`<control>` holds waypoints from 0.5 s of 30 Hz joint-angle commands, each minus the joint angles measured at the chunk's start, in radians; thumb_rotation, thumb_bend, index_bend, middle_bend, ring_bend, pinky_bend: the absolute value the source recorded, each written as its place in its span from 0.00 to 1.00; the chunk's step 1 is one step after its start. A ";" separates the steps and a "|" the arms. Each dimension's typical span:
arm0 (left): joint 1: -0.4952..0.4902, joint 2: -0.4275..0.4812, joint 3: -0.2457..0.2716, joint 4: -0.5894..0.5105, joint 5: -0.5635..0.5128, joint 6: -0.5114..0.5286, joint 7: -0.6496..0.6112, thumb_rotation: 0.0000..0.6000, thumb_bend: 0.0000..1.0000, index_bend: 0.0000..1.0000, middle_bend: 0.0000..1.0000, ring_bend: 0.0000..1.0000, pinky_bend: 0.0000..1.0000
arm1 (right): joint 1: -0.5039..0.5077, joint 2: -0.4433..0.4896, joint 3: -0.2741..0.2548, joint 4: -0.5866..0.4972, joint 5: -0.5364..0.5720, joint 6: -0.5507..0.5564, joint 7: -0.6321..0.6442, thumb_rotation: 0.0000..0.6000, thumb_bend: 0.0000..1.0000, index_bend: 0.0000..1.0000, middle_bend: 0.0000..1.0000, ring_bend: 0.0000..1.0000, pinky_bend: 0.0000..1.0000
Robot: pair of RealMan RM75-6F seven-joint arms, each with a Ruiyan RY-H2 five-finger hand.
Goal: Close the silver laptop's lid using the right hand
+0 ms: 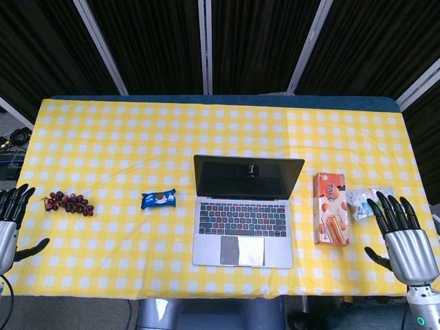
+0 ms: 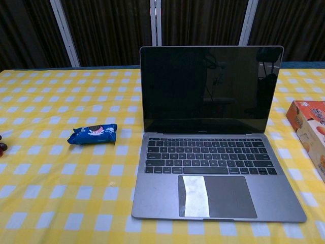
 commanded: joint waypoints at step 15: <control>-0.021 -0.021 -0.016 0.007 -0.039 -0.042 0.035 1.00 0.00 0.00 0.00 0.00 0.00 | 0.164 0.045 0.084 -0.023 0.059 -0.209 0.140 1.00 0.71 0.00 0.00 0.00 0.00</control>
